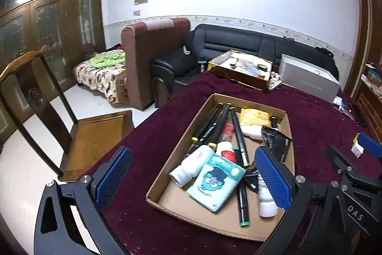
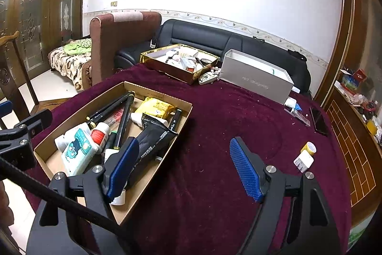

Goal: Organize objects

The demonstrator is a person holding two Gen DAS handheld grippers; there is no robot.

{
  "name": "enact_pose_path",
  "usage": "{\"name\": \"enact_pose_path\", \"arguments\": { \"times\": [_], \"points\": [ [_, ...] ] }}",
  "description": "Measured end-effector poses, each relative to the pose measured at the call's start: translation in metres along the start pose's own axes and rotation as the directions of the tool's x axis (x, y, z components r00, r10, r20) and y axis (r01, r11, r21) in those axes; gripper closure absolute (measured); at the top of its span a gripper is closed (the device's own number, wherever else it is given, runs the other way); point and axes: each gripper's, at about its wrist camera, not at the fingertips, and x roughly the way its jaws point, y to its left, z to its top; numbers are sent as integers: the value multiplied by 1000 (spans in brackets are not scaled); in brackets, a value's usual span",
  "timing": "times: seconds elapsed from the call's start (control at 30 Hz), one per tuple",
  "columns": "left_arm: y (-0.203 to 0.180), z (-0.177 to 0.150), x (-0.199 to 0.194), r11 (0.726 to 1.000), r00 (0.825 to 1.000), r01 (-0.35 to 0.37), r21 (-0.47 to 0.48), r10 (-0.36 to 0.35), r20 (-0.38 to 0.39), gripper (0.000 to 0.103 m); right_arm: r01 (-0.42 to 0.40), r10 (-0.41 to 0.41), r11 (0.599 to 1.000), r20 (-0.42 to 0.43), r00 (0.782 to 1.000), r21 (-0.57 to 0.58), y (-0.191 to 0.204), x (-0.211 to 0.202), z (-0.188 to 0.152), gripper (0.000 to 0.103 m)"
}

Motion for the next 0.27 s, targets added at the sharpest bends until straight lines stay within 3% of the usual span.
{"name": "enact_pose_path", "arguments": {
  "times": [0.27],
  "points": [
    [-4,-3,-4,996,996,-84,34,83,32,2,-3,3,1000,-15,1000,2,0,1,0,24]
  ]
}}
